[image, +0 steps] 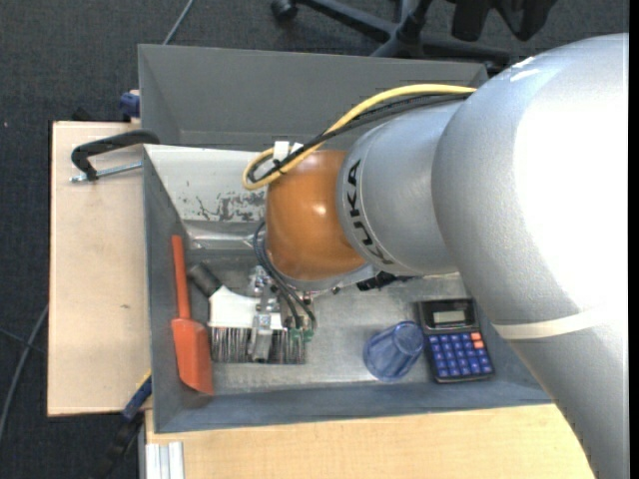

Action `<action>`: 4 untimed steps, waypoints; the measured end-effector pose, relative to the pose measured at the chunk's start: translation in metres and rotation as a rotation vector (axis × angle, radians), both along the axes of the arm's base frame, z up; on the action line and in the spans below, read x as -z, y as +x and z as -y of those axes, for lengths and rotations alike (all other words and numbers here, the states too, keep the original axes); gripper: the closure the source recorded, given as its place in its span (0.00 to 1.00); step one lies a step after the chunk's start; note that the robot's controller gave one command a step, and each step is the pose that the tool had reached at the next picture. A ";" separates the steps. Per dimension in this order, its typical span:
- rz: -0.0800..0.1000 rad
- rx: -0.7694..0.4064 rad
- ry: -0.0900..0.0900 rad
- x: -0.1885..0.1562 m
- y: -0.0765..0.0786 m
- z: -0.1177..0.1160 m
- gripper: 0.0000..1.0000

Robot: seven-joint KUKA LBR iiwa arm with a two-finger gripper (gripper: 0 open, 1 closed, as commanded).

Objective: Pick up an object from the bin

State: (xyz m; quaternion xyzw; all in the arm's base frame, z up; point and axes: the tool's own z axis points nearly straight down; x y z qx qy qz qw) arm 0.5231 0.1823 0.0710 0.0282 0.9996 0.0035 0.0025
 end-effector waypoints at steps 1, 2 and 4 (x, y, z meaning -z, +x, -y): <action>0.000 0.000 0.000 -0.002 0.000 0.000 1.00; 0.000 0.000 0.001 -0.009 -0.001 0.000 1.00; 0.004 0.000 0.003 -0.050 0.000 -0.001 1.00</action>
Offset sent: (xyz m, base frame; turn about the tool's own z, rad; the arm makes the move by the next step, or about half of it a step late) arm -0.0001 -0.0001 0.0921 0.0000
